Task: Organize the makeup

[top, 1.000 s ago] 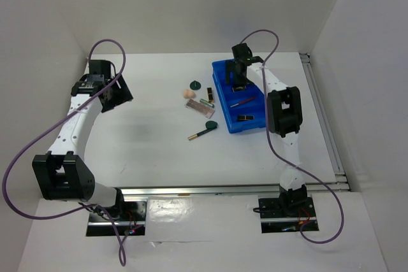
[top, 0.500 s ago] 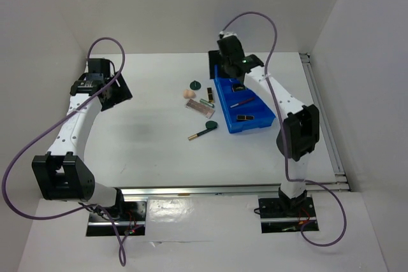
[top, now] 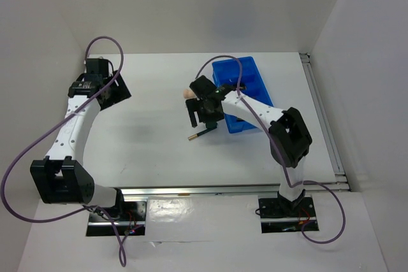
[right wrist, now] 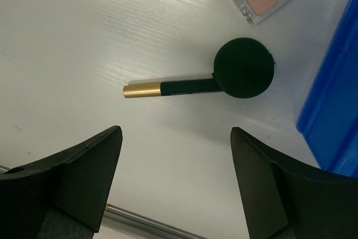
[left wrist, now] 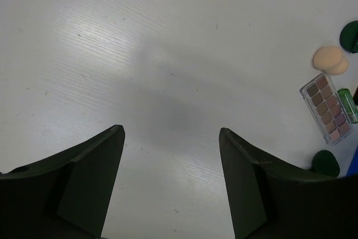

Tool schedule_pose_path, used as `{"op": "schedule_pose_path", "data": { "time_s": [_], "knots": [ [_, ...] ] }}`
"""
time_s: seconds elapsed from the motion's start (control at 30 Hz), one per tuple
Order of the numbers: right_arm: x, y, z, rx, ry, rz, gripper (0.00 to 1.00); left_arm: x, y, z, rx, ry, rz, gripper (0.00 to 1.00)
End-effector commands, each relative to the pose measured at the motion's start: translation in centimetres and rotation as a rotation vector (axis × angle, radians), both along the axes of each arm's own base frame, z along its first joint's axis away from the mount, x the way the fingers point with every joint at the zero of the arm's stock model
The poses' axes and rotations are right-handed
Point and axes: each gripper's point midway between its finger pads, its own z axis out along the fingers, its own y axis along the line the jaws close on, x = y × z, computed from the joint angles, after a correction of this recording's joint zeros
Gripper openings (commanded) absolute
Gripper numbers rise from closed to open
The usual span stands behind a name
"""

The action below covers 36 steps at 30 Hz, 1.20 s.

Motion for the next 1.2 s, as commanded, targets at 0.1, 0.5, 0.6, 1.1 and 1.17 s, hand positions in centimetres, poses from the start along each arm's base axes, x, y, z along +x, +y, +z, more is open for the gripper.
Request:
{"op": "schedule_pose_path", "data": {
  "time_s": [0.1, 0.5, 0.6, 1.1, 1.17],
  "knots": [
    [-0.8, 1.9, -0.7, 0.103, 0.127, -0.278, 0.86, -0.5, 0.2, 1.2, 0.013, -0.04, -0.004, 0.82],
    [0.9, 2.8, -3.1, 0.14, 0.143, -0.427, 0.71, -0.8, 0.1, 1.0, 0.012, -0.048, -0.017, 0.82],
    [1.3, 2.4, -3.8, 0.111, 0.158, -0.454, 0.71, -0.9, 0.1, 0.6, 0.012, -0.039, -0.017, 0.82],
    [0.6, 1.7, -7.2, 0.033, 0.247, -0.495, 0.7, -1.0, 0.5, 0.7, 0.032, -0.046, -0.011, 0.82],
    [0.7, 1.5, -7.5, 0.023, 0.238, -0.49, 0.7, -1.0, 0.5, 0.7, 0.032, -0.046, -0.011, 0.82]
  ]
}}
